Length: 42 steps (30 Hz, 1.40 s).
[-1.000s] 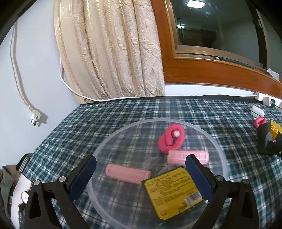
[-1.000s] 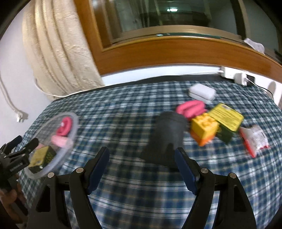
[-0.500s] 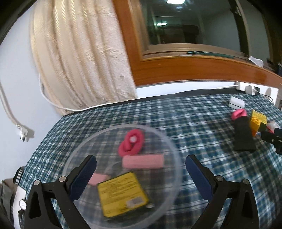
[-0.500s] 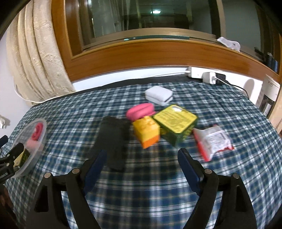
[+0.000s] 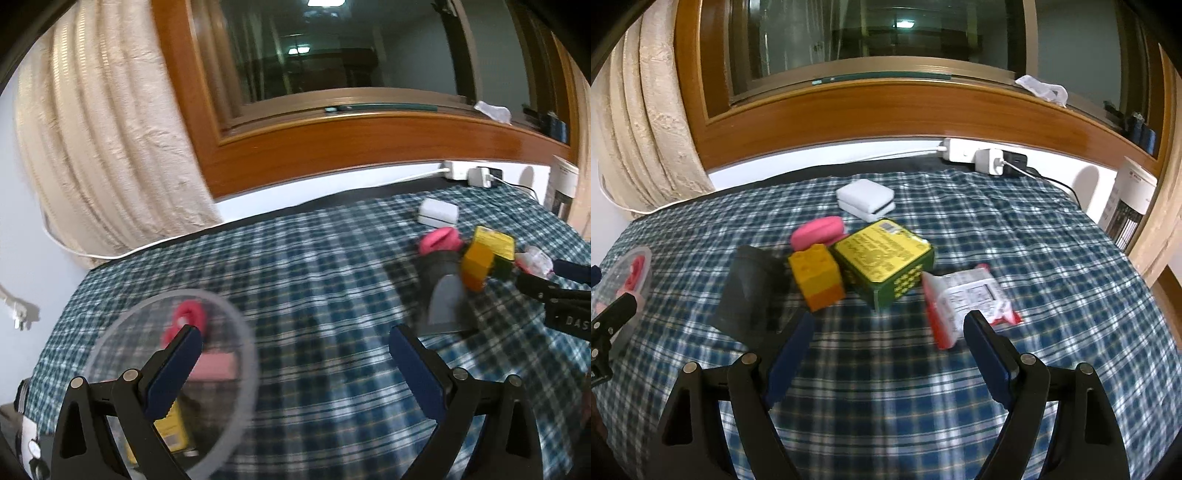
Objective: Organize objects
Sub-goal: 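Grasp the white-and-red snack packet with the right gripper while the left approaches the black rubber piece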
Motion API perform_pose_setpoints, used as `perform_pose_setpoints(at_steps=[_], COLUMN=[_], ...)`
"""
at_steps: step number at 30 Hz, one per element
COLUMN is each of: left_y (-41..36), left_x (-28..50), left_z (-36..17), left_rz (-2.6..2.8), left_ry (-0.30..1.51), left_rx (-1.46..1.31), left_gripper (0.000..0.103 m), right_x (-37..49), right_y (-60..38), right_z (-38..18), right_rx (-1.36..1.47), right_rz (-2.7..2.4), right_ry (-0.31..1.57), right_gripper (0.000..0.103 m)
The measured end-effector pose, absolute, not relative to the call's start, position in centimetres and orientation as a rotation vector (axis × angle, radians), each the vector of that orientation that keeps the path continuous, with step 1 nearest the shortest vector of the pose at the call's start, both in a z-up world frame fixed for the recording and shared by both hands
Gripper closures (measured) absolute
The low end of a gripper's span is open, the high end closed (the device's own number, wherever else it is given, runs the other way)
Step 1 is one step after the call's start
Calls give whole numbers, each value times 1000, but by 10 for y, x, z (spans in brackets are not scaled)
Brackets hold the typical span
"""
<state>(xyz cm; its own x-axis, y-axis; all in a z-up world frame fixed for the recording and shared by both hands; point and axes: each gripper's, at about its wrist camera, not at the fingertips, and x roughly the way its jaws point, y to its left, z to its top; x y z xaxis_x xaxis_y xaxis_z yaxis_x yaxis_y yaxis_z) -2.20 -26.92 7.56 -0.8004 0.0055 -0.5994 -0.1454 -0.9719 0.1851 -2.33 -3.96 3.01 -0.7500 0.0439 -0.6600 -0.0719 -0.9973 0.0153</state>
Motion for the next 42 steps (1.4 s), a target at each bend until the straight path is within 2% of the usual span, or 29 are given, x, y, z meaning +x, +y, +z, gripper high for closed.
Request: perform_pose_setpoints(at_steps=[19,28,42], left_y=[-202,-189,-179], left_x=[-50,-66,-92], left_z=[62,54,42], left_rz=[2690,2631,2595], left_ry=[314,283,238], left_rx=[-1043,-1093,-1147], left_gripper=[0,0,0], right_x=[-37,-44,-77], right_y=[1,38,31], right_z=[19,12,-2], right_rx=[-1155,-1232,-1364], right_rz=[2800,2819,2805], right_ry=[14,217,49], right_gripper=[14,14,16])
